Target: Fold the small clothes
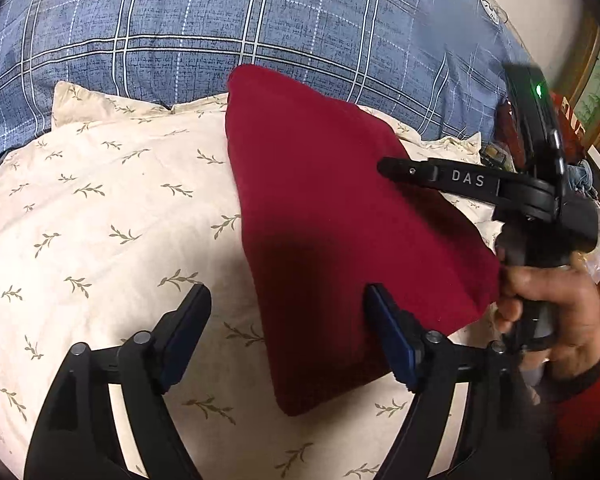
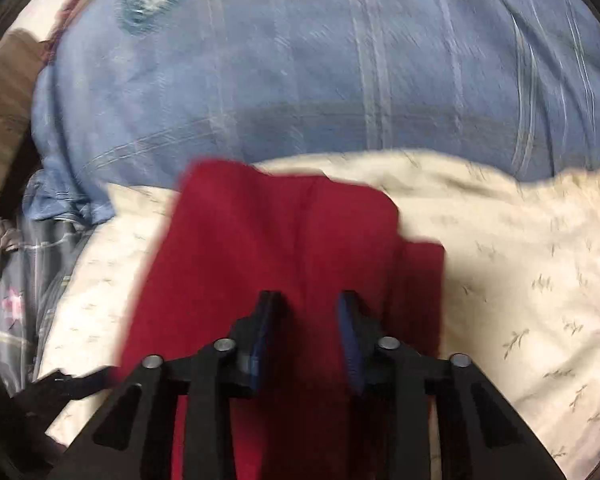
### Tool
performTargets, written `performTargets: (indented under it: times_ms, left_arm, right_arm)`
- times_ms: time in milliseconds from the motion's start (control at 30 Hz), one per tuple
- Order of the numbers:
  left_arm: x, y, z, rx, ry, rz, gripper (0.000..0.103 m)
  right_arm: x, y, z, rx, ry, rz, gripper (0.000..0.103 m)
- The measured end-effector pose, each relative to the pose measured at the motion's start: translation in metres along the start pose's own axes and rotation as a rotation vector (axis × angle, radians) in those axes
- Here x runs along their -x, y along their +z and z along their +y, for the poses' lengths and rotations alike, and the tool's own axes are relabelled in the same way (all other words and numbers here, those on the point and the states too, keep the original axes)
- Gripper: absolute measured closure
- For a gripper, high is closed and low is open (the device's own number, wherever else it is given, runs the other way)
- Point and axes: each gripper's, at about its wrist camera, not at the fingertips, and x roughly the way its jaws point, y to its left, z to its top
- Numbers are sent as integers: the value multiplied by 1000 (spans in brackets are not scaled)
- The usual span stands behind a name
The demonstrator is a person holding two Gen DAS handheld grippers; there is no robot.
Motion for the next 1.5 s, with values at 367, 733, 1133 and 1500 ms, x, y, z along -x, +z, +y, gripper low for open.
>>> performTargets:
  times_ms: [367,733,1133,1500]
  left_arm:
    - [7,3,4,7,50,-34,22]
    - [5,4,4,5,58,-33,20]
    - [9,21,26,144,-58,-53,18]
    - [-44,40,29,181,-194,10,18]
  right_arm:
    - [54,-33,16,61,21,9,71]
    - [56,-51,4,0,10,-7,66]
    - [59,-42,-29,-138,32,-104,11]
    - [8,-30,-46,-189,203,-46,31]
